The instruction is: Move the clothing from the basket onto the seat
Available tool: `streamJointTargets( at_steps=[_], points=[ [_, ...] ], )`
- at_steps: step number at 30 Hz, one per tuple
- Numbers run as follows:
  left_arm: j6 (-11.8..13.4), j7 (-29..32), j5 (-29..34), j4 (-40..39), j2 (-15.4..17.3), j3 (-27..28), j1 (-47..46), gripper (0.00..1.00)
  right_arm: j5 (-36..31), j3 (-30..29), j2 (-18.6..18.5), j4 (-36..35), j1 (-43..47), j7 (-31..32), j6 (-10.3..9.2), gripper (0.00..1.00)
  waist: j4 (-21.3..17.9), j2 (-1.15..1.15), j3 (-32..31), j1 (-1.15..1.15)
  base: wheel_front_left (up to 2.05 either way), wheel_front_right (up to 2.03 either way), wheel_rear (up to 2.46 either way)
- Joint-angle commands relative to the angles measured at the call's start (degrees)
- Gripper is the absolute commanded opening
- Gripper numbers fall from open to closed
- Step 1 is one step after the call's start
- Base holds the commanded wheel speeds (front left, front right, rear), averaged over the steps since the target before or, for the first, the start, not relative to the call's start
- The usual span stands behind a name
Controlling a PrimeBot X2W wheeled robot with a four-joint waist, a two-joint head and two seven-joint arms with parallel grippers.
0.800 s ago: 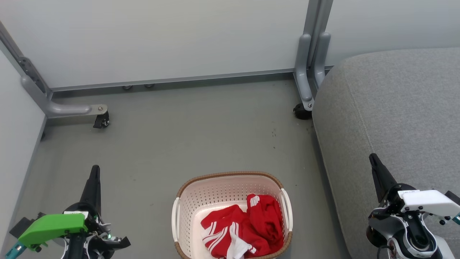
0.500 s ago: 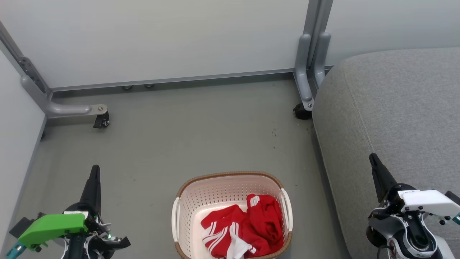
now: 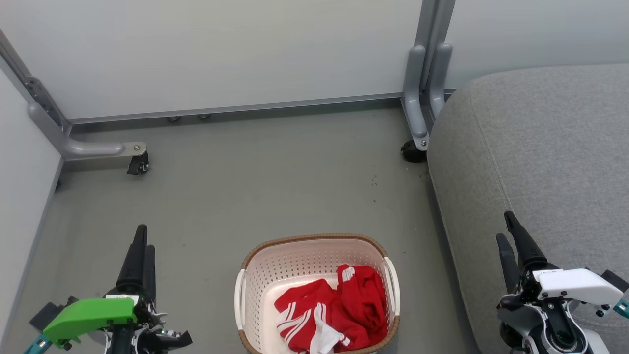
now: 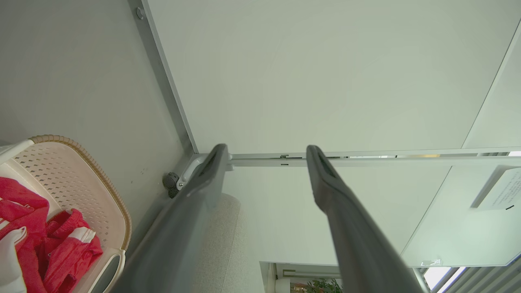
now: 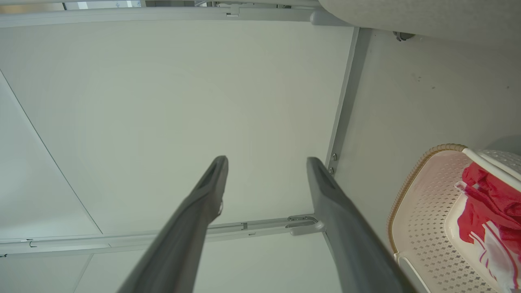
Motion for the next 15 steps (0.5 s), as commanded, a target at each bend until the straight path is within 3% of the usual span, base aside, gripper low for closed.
streamJointTargets(
  at_steps=[1, 15],
  points=[
    [-0.08, -0.68, 1.69, -1.62, 0.76, -0.73, -1.95, 1.00, -2.02, 0.22, -0.51, -1.43, -1.09, -0.72, 0.02, 1.00, 0.00, 0.00, 0.04, 0.00, 0.00, 0.00, 0.00],
    [-0.11, -4.19, 18.10, -5.67, 1.45, -2.39, -2.23, 1.00, -21.76, 1.89, -1.06, -5.43, -1.06, -4.19, 0.02, 1.00, -0.06, 0.00, 0.33, 0.00, 0.00, 0.00, 0.00]
  ],
)
